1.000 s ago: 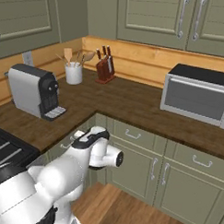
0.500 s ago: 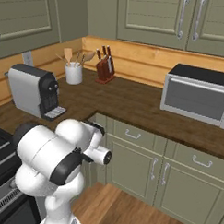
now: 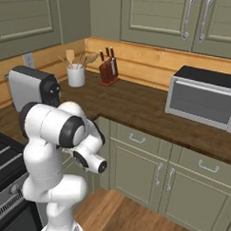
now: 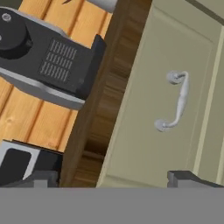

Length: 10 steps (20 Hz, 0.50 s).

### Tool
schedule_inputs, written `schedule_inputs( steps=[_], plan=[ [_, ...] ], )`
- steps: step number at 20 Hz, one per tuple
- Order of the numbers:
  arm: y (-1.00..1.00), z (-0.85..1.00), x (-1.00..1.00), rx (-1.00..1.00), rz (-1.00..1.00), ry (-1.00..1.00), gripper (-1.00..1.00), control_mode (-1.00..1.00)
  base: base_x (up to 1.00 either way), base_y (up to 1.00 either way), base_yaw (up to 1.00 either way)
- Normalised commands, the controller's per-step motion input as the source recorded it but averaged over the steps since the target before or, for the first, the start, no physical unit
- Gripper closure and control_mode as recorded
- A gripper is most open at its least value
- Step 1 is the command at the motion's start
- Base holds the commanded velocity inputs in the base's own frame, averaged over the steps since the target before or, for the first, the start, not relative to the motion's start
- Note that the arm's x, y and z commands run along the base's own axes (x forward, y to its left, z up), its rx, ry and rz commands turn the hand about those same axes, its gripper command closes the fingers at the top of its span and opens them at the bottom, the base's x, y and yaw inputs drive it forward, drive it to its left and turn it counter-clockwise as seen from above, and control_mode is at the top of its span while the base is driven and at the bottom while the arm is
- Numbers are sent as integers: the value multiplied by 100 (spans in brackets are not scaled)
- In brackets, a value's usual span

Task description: Take a straw from the drawer in front and place it inside the glass cup on the dining counter.

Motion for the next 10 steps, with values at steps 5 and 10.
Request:
schedule_inputs(
  steps=[5,10],
  plan=[
    [20,-28,45,1,0,4,-100,-100,0,0,0],
    [2,-34,49,3,0,7,-100,-100,0,0,0]
  ],
)
